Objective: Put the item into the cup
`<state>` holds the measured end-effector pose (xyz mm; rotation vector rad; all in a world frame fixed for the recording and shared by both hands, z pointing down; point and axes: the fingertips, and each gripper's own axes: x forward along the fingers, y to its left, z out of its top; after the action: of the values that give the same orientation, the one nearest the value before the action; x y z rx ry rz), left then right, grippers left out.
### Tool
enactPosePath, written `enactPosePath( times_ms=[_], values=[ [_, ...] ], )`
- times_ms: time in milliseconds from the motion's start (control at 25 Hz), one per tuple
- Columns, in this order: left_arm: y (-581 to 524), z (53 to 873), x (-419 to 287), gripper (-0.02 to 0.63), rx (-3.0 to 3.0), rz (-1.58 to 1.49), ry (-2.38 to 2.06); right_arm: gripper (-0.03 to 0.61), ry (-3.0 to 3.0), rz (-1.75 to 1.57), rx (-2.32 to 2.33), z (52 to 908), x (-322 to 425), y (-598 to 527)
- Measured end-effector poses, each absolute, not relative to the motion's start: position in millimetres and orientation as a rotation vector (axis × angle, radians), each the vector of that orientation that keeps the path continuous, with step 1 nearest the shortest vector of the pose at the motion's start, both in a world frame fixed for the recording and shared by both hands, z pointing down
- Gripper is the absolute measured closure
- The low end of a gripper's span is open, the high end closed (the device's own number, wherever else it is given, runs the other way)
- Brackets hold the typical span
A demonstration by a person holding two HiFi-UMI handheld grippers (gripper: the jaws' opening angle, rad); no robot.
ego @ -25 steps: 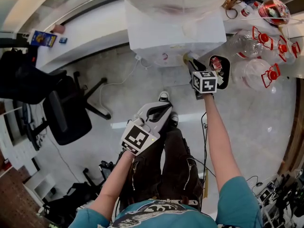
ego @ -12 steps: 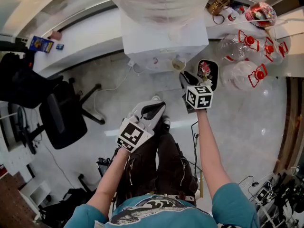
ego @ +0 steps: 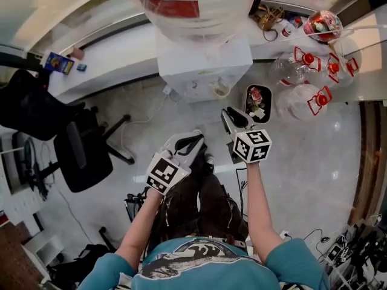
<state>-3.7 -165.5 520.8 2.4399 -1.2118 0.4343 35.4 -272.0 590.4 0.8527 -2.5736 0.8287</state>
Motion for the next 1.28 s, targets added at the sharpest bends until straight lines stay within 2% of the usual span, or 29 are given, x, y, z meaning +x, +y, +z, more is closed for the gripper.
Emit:
enactPosePath(
  times_ms=[600,960,1280],
  values=[
    [-125.5,476.9,9.2,0.610,2.414,0.391,-1.238,0.500,-2.760,0.793,0.753,480.4,51.1,-196.2],
    [-97.4,438.7,5.2,0.611,2.405,0.283,-1.324,0.500,-2.855,0.721,0.651,444.9,44.5,-161.0],
    [-57.0,427.7,-5.7,0.611,2.362,0.350,-1.430,0.500,-2.934,0.693,0.543,422.6,36.5,-107.8]
  ],
)
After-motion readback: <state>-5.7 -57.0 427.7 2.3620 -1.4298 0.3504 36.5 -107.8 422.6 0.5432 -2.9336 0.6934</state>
